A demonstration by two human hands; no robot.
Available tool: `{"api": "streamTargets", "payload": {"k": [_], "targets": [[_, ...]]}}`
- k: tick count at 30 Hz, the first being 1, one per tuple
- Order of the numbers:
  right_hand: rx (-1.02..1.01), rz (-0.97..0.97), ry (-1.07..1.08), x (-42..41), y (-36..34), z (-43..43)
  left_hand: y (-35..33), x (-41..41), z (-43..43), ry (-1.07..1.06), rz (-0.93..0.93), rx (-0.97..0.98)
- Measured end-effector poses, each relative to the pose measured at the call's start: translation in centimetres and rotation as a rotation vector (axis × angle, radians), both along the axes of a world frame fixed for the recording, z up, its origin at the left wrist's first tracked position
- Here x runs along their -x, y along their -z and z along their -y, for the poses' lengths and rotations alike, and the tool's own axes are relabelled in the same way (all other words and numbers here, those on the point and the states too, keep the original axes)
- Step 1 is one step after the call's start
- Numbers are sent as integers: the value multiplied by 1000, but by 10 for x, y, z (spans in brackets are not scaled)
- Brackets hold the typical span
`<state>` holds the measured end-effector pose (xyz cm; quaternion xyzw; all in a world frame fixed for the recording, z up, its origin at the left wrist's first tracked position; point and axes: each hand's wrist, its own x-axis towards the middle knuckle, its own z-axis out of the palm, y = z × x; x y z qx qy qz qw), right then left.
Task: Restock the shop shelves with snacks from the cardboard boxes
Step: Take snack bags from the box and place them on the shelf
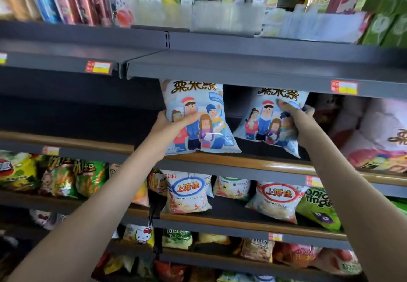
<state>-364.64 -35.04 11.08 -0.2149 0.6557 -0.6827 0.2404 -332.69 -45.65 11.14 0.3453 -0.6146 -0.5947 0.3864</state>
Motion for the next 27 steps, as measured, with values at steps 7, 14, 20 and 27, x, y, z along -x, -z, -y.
{"api": "streamTargets", "payload": {"k": [7,14,20,27], "targets": [[-21,-162,-49,29,33,15,8,43,11,9,14,43],[68,-460,-1,68,54,38,25,78,18,-26,44,174],[-198,-983,167,66,60,48,32,110,24,6,45,196],[-690,-1422,107,69,42,71,32,136,29,-96,-40,160]]}}
